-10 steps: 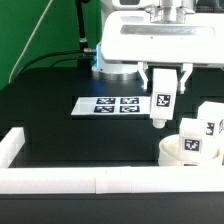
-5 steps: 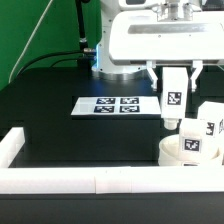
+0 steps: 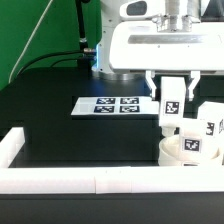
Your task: Assemble stool
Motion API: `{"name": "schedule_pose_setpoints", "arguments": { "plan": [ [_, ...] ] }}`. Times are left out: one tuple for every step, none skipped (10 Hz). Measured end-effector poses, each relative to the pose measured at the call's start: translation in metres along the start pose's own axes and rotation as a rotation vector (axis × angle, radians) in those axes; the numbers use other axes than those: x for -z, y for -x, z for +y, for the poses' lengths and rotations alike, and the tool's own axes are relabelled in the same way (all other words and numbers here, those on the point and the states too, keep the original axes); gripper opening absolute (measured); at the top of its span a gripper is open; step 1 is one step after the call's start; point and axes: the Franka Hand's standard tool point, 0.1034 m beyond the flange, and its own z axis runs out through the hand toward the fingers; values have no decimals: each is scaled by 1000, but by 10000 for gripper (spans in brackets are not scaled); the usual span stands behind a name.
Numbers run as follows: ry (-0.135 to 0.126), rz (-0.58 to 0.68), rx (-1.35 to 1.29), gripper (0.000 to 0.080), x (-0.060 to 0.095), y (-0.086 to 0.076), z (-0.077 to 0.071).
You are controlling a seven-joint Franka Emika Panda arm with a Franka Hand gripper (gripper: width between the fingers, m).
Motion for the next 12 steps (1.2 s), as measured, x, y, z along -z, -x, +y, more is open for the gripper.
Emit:
{"name": "schedule_pose_setpoints", "arguments": {
  "plan": [
    [1,-2,3,335,-2,1,-2],
    [2,-2,4,335,-4,1,-3],
    [3,-3,5,335,-6,1,-3],
    [2,-5,7,335,-6,2,-4],
    [4,-7,6,335,-9,6,-5],
    [7,-14,6,335,-12,11,-6],
    [6,-10,7,335,-13,12,-7],
    [4,-10,9,335,-13,12,-9],
    [3,-8,9,335,-13,13,-10],
    [4,1,10,335,-14,12,-10],
    [3,13,13,335,-14,12,-10],
    [4,14,13,335,-14,12,-10]
  ]
}}
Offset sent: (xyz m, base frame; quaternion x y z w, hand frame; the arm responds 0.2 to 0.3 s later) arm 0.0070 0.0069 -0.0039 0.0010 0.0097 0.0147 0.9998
